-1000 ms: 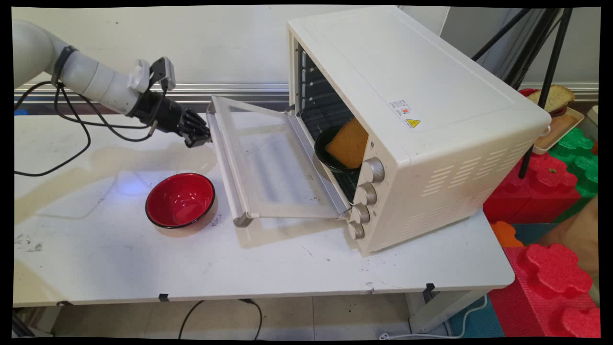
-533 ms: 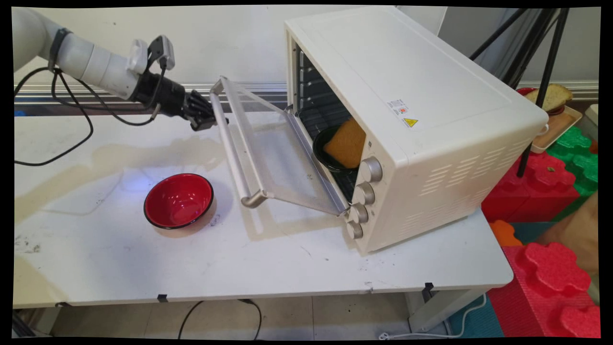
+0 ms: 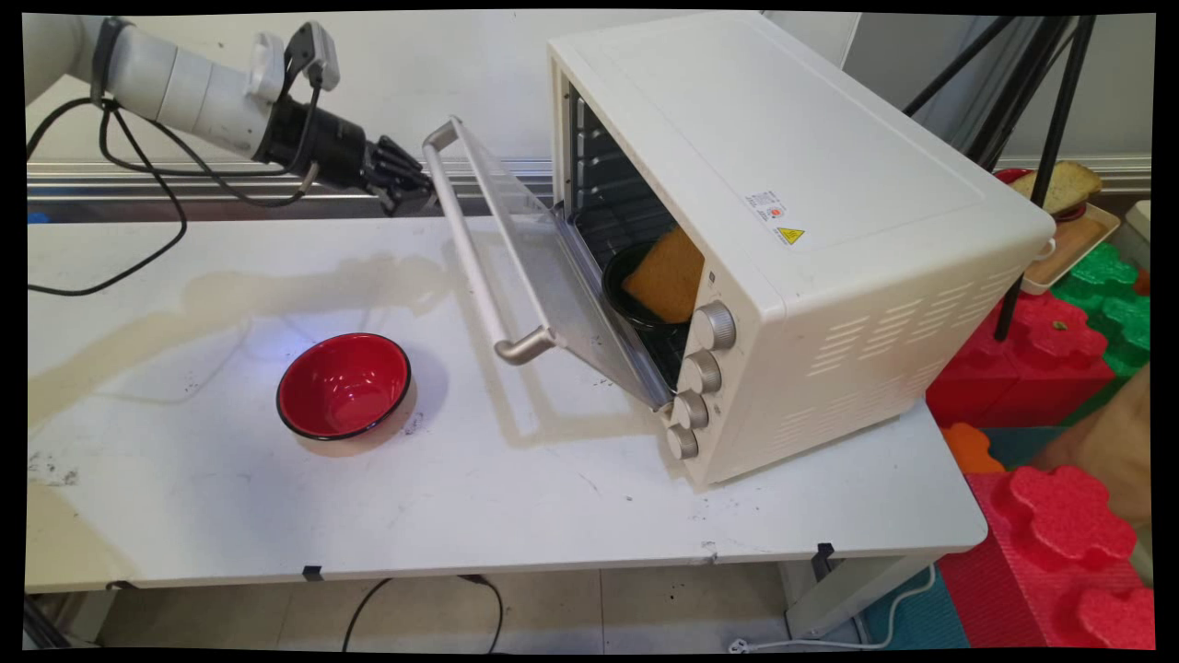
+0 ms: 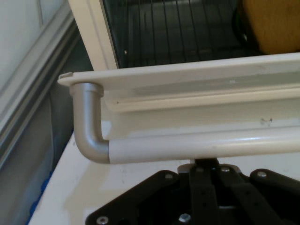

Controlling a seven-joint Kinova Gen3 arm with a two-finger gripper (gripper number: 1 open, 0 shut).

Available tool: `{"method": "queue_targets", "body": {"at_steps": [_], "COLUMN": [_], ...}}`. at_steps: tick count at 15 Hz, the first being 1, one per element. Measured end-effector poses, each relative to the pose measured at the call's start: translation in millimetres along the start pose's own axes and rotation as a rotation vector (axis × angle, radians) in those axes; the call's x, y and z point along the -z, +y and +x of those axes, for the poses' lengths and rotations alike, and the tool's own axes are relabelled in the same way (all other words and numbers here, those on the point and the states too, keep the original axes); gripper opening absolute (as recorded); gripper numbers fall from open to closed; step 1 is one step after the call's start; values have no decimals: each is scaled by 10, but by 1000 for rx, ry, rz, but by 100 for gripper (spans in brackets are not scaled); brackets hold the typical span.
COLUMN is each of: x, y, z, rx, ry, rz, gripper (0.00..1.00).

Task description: Close the oven

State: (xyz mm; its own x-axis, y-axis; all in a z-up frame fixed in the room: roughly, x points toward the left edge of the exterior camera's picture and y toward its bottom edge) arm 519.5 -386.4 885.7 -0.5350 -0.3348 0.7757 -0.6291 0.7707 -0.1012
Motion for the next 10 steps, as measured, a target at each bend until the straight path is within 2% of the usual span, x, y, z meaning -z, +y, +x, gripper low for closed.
{"method": "queue_targets", "body": {"at_steps": [10], "x": [42], "y": [-30], "z": [308], "rx": [-14], "ry": [63], "rz": [13], "gripper": [0]}}
